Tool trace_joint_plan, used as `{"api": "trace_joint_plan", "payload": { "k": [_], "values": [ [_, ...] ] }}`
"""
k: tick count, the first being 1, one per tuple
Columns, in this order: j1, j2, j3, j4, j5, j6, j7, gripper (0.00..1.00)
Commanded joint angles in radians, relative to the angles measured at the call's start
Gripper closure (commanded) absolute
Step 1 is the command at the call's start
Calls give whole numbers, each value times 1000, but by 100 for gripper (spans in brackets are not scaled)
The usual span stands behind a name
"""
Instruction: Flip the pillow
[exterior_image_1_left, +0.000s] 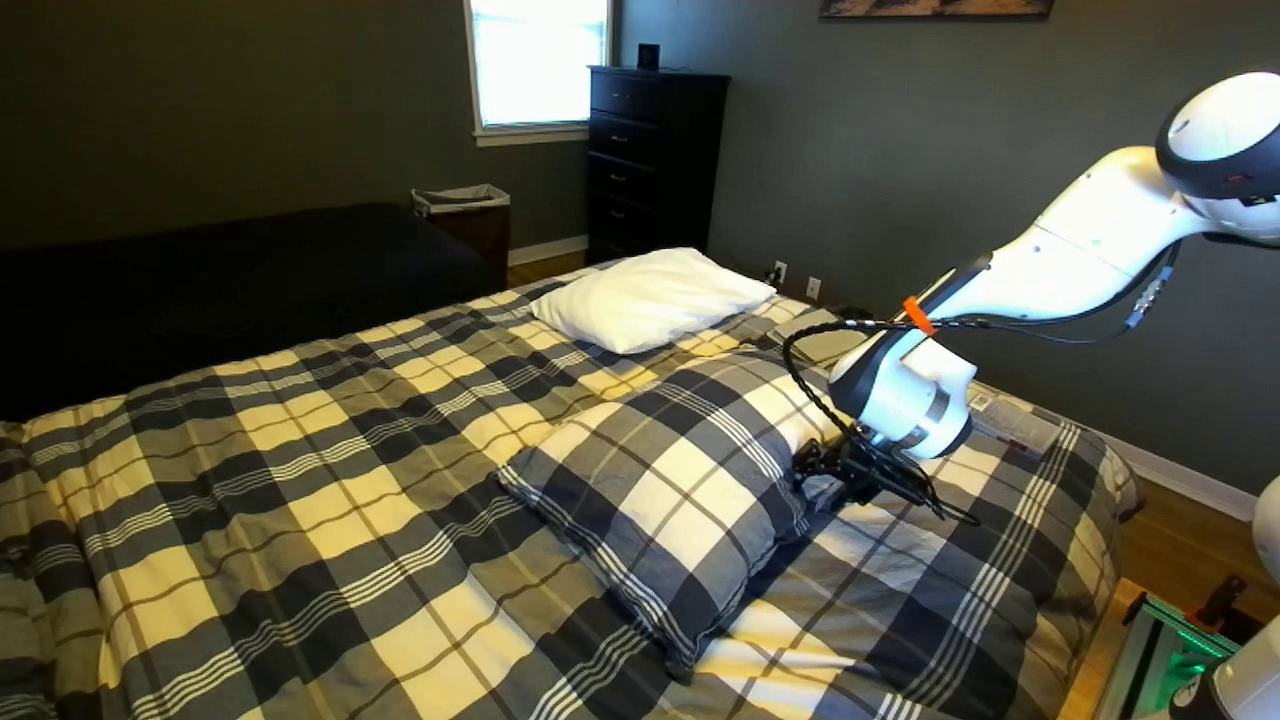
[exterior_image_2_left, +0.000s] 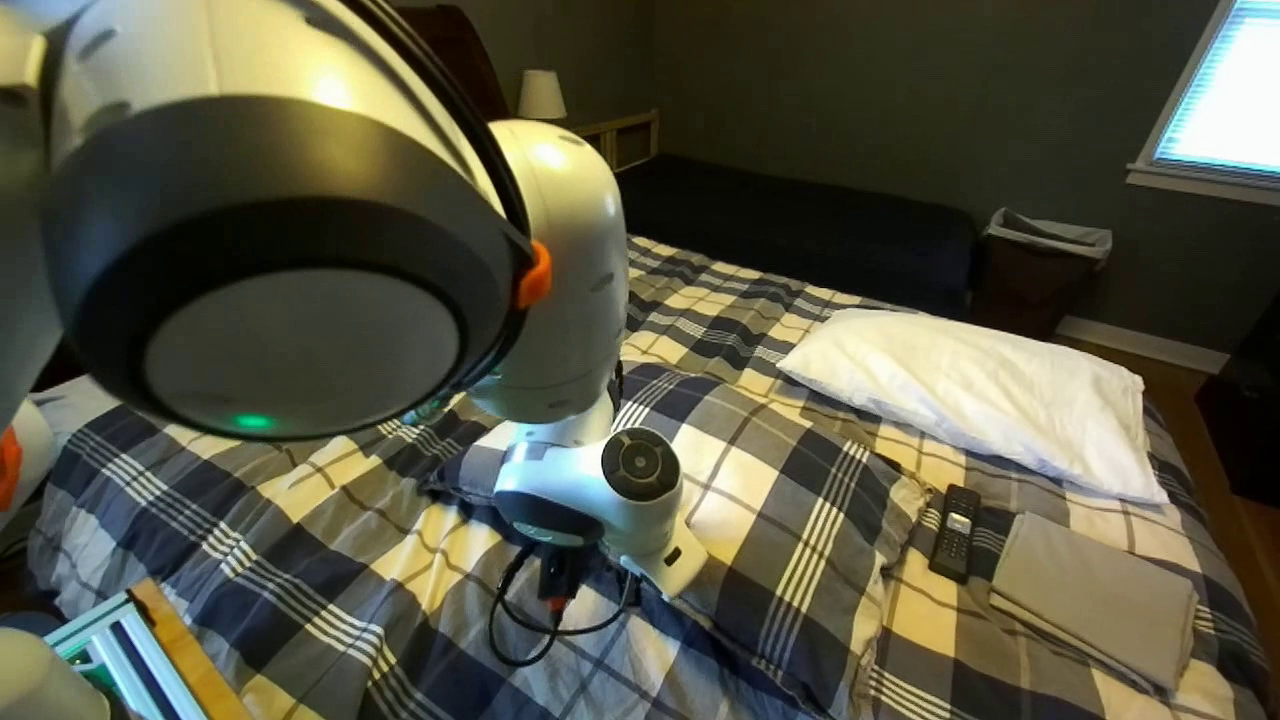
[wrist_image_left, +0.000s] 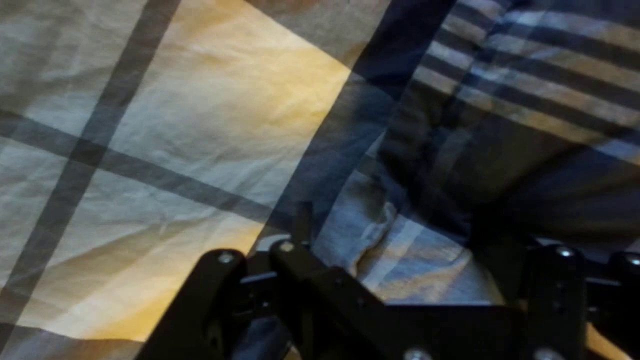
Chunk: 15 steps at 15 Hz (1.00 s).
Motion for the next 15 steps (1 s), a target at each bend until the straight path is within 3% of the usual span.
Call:
{"api": "trace_joint_plan", "payload": {
  "k": [1,7,9,11,15],
  "values": [
    [-50,57,28,12,-147,28,78,50],
    [-92,18,71,-11,-248,4,181,95],
    [-95,5,74,-15,-254,-22,209,100],
    [-71,-10,47,-13,-257,-19,227,100],
    [-86,-116,53,-72,-245,-79,245,99]
  ]
}}
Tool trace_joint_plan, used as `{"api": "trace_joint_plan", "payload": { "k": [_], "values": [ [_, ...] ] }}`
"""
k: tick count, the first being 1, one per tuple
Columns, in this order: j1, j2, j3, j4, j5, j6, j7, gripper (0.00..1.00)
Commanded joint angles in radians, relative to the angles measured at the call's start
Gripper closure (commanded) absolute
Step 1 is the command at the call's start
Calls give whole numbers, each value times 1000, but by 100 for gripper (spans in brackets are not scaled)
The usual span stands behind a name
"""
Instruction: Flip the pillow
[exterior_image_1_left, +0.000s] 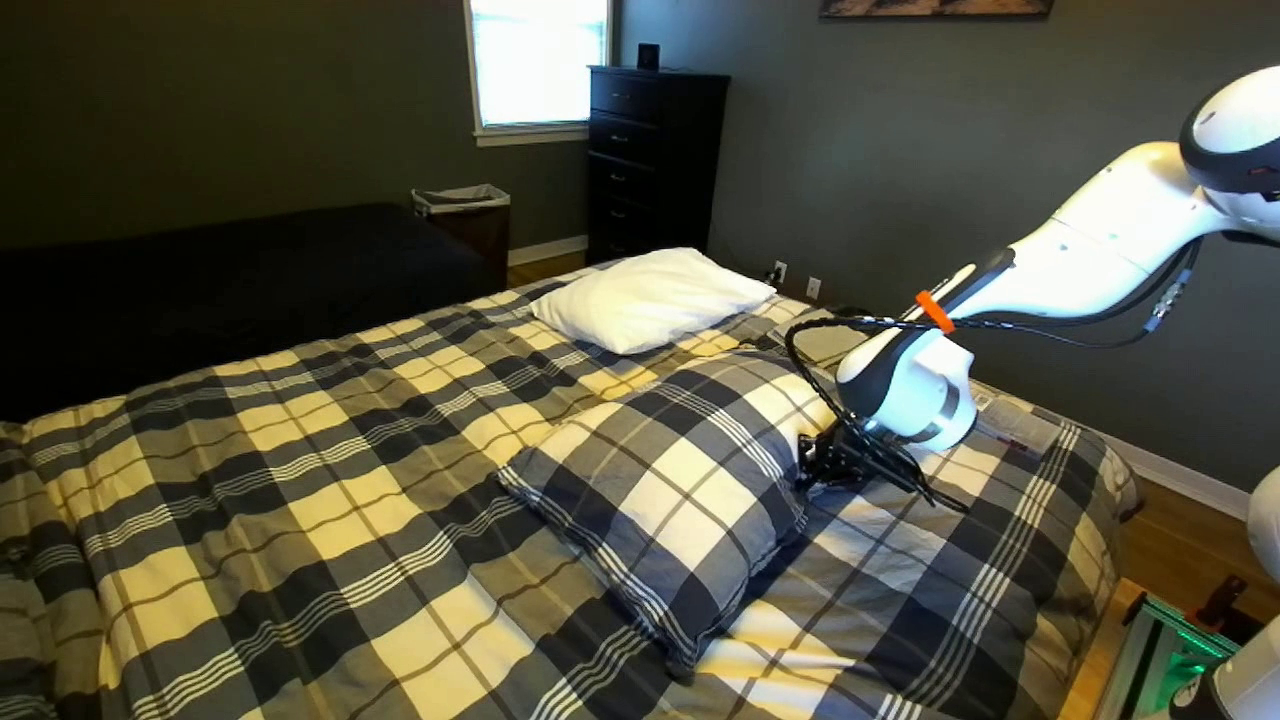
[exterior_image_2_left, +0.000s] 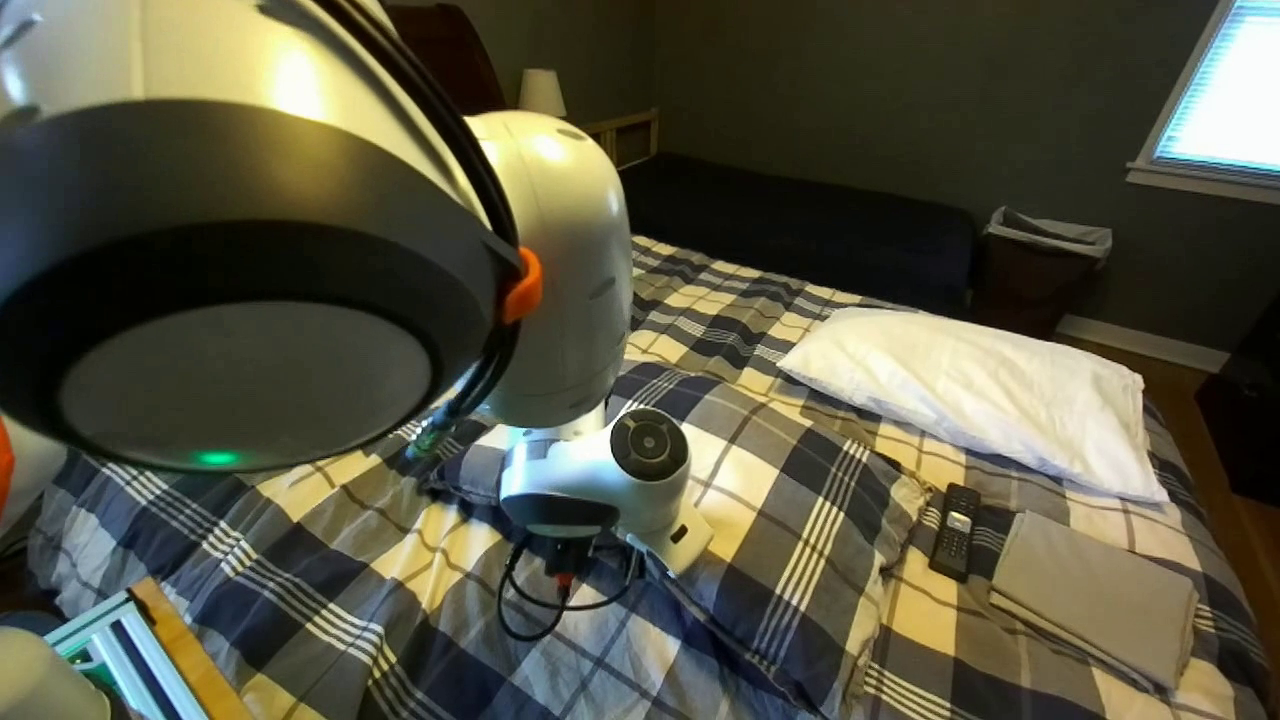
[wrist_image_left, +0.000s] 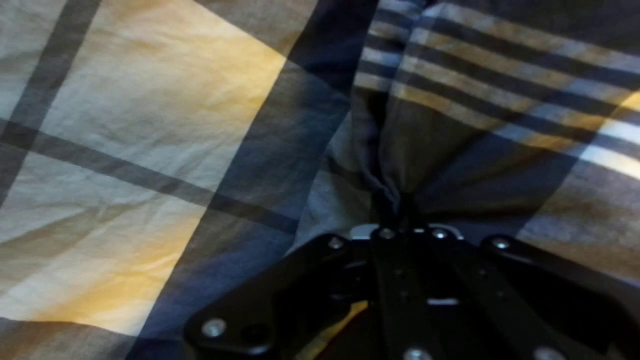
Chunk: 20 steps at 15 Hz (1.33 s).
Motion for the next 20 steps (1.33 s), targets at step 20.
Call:
{"api": "trace_joint_plan", "payload": {
  "k": [20],
  "values": [
    [451,-1072,-485,-253,78,-935,167,99]
  ]
}}
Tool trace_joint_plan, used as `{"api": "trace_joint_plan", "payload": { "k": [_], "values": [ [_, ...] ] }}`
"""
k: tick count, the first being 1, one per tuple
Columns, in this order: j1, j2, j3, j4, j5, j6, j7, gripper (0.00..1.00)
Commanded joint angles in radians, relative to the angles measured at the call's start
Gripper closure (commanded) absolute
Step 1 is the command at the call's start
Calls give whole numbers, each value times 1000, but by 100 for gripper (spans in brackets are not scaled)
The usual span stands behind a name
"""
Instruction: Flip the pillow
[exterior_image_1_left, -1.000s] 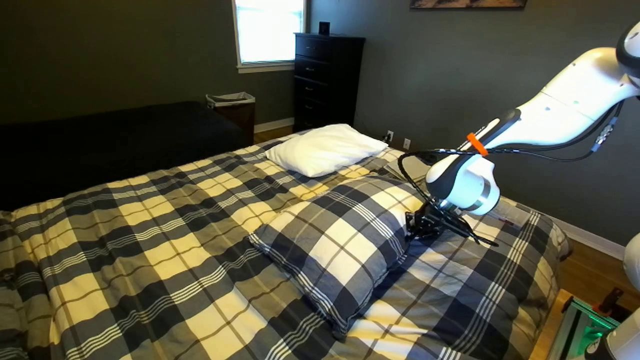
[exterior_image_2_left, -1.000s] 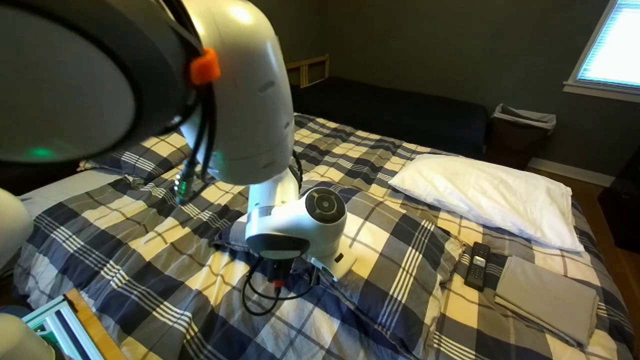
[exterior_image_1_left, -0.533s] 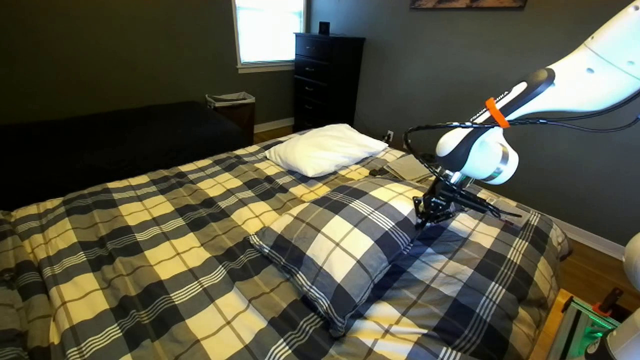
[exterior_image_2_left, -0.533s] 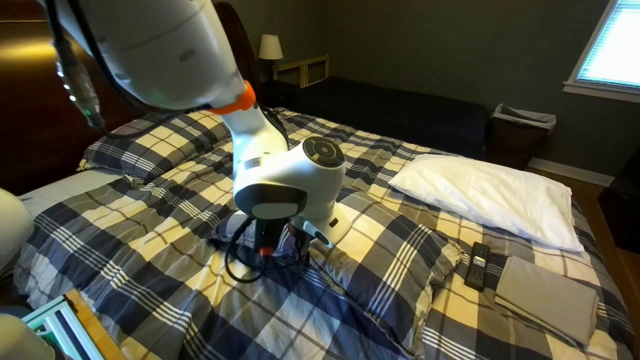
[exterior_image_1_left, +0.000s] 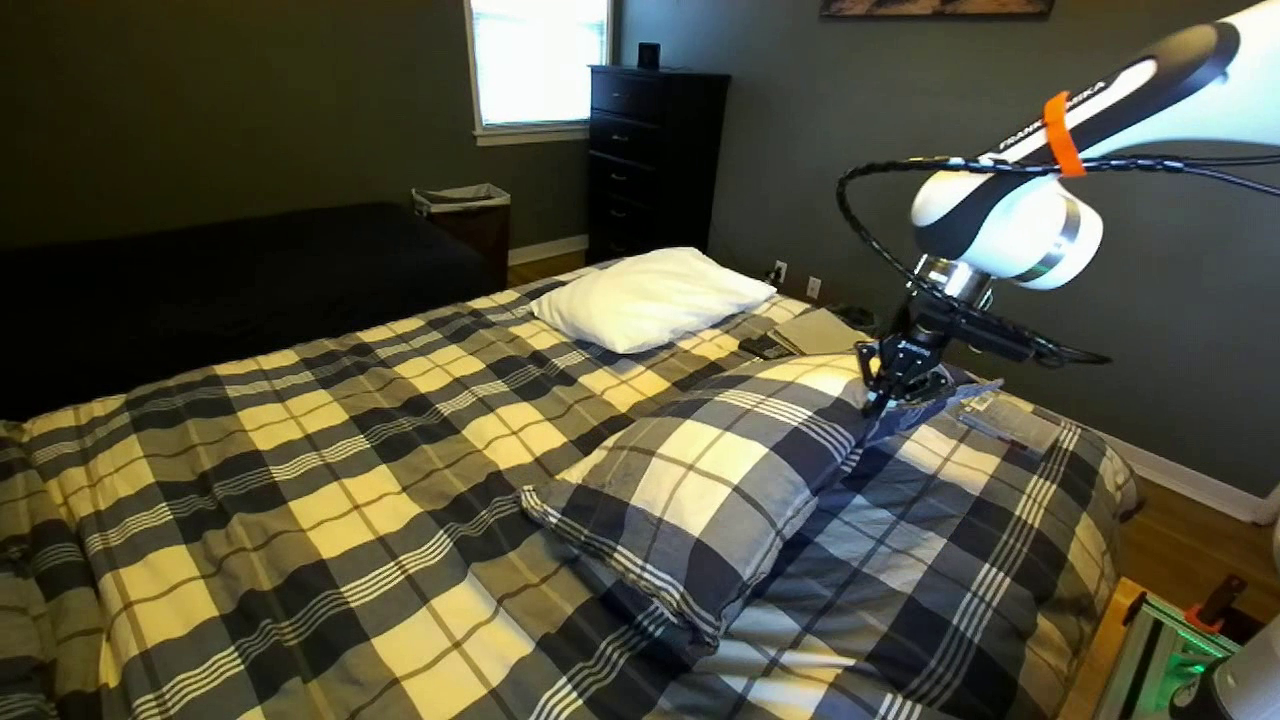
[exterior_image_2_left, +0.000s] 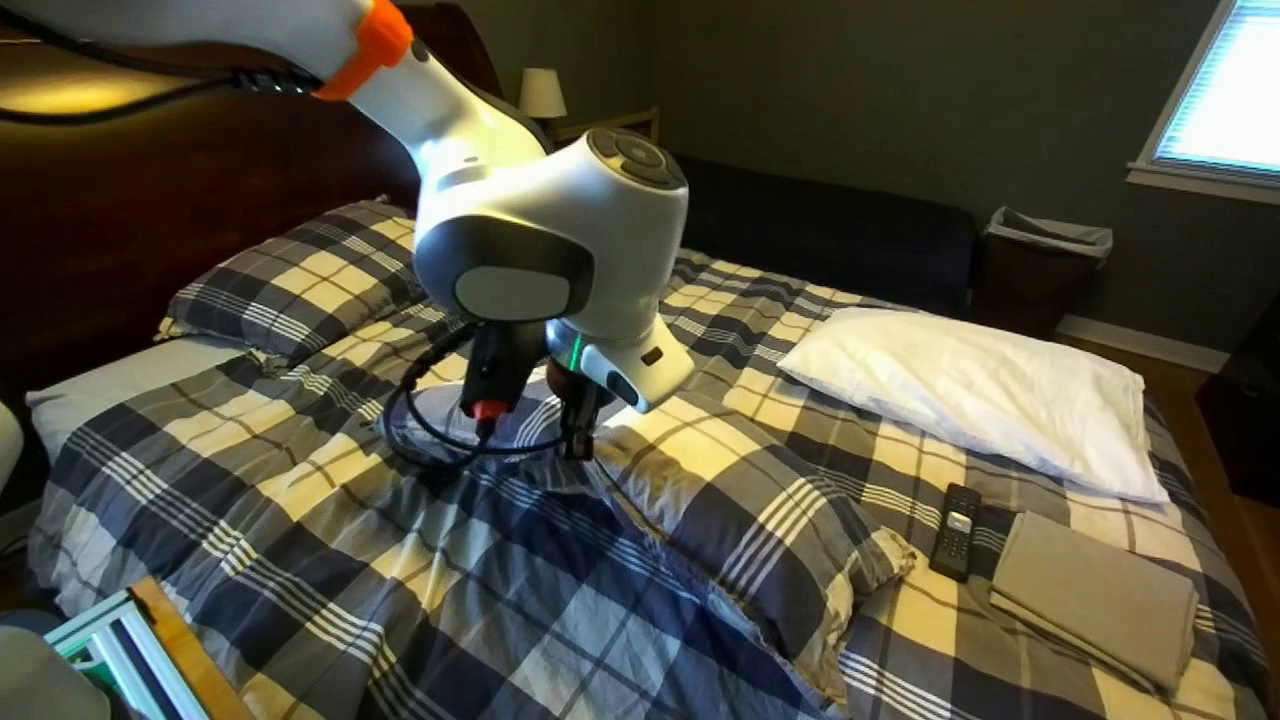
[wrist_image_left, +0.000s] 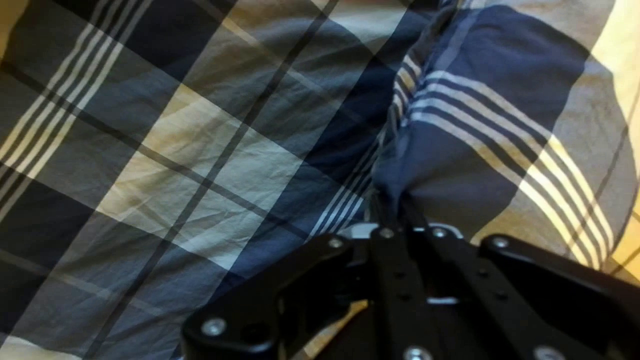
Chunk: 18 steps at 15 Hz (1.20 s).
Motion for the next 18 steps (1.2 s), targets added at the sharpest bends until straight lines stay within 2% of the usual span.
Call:
{"api": "trace_joint_plan", "payload": {
  "k": [1,3,6,7,10,13,14,18],
  "values": [
    [172,-217,-239,-80,-68,-64,58,99],
    [222,-292,-323,-93,-130,-65,83,99],
    [264,-365,-387,-100,-179,-8,81,99],
    [285,-271,-402,-66,-175,-26,80,95],
    [293,-324,-417,-81,-187,-23,78,95],
    [294,-327,-416,-86,-188,-22,78,95],
    [294,-327,-416,-88,-188,-21,78,99],
    [272,-400,-437,-72,-271,-174,121,99]
  ]
}}
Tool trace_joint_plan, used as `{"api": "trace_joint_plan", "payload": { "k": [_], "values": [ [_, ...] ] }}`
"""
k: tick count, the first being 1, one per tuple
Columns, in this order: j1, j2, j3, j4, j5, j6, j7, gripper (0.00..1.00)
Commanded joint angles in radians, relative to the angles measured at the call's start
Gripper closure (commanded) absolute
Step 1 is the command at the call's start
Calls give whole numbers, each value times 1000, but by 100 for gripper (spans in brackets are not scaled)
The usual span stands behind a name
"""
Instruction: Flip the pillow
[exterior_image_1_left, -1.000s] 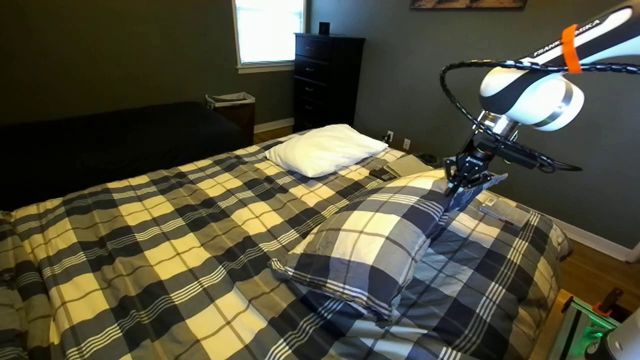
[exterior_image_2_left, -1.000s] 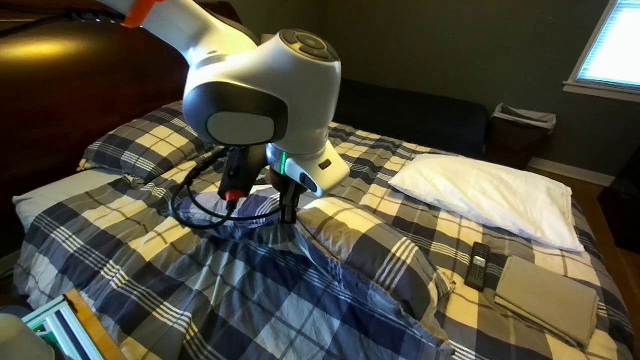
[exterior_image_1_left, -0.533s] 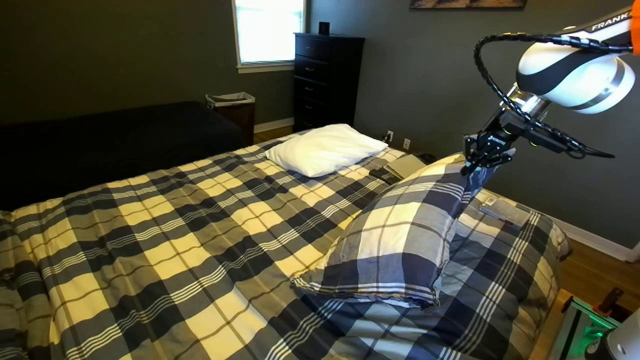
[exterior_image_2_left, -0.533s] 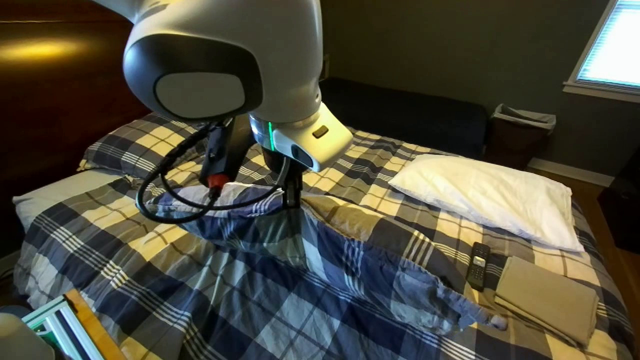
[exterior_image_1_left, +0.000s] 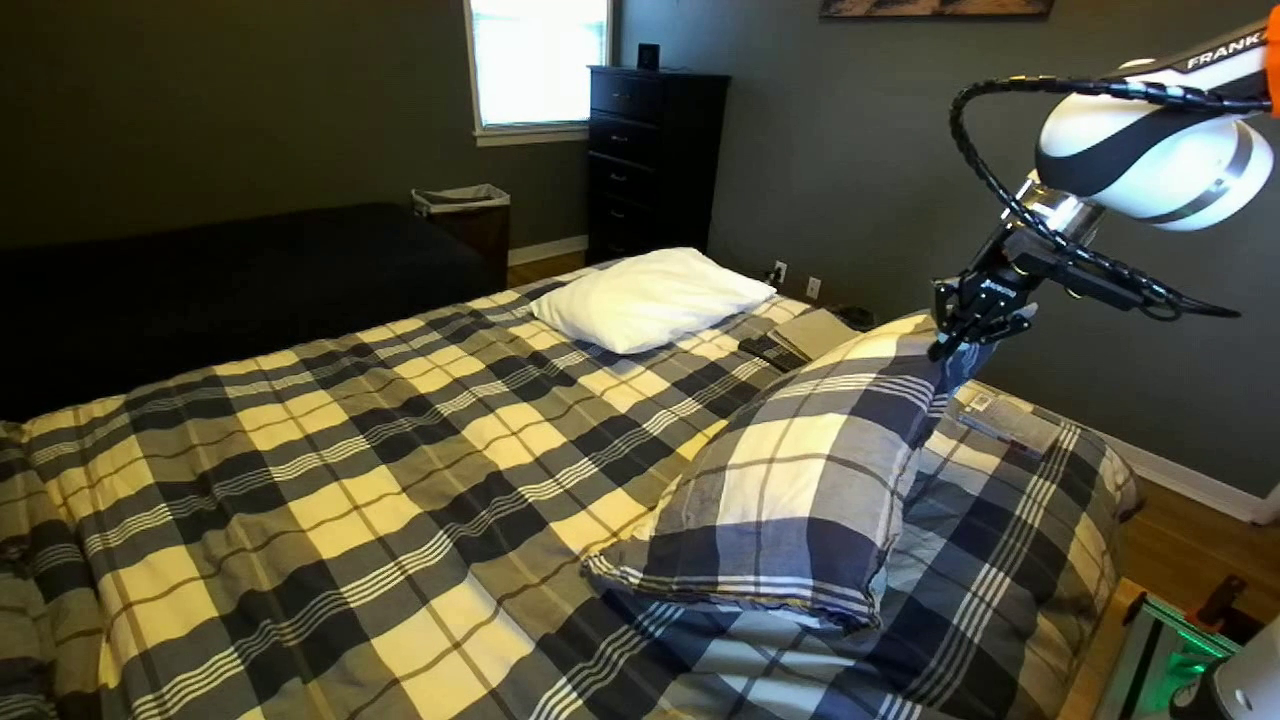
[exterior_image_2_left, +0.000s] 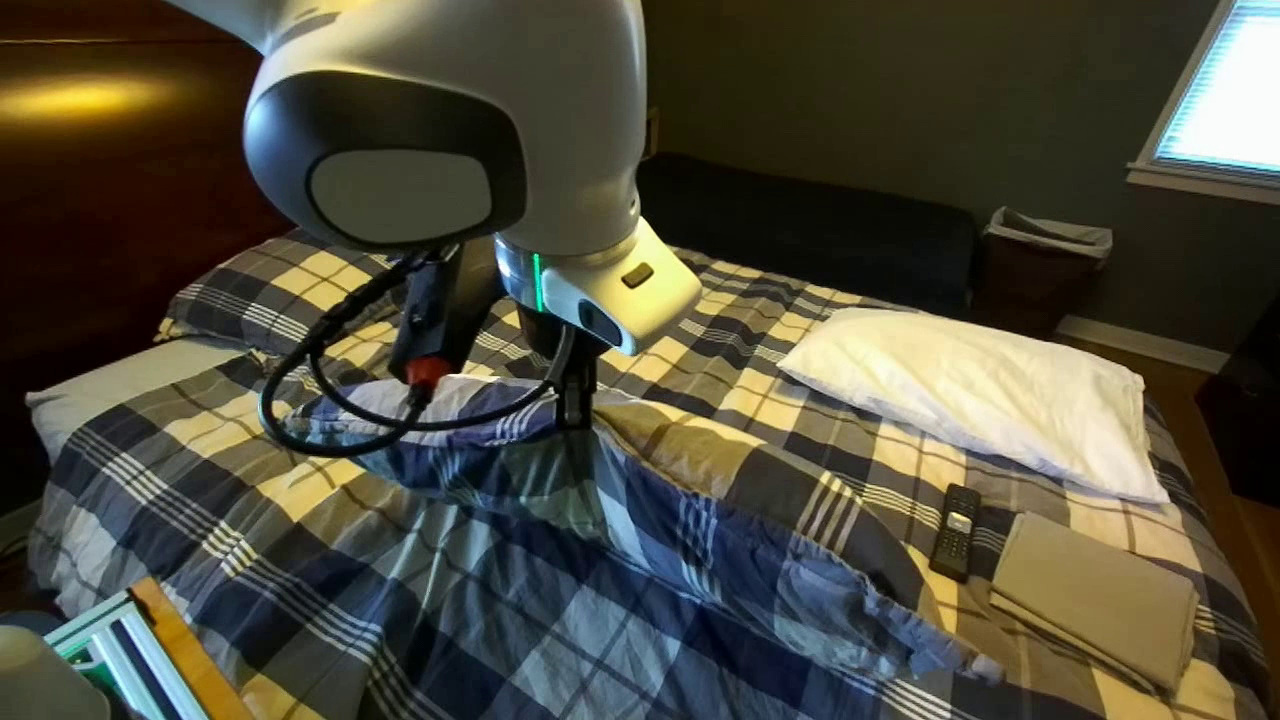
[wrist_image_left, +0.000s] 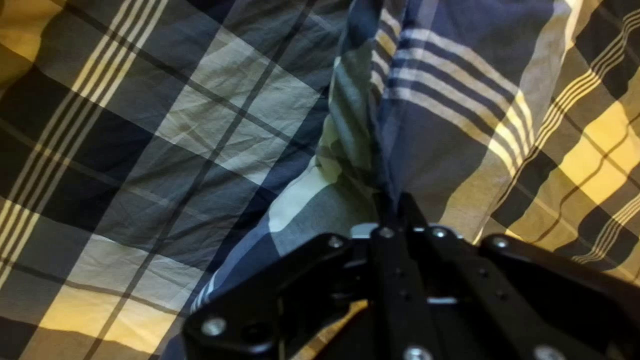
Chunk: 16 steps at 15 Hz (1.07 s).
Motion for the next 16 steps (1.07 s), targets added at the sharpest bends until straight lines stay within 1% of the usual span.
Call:
{"api": "trace_joint_plan", "payload": {
  "k": [1,4,6,11,13,16],
  "values": [
    [0,-94,-38,23,-91,-149,67,99],
    [-9,-148,-46,56,-133,-272,104,99],
    [-8,-181,-52,87,-136,-323,118,99],
    [6,-164,-87,189,-106,-447,103,99],
    [11,-106,-99,225,-102,-451,95,99],
    [22,-28,-117,252,-98,-423,73,99]
  ]
}}
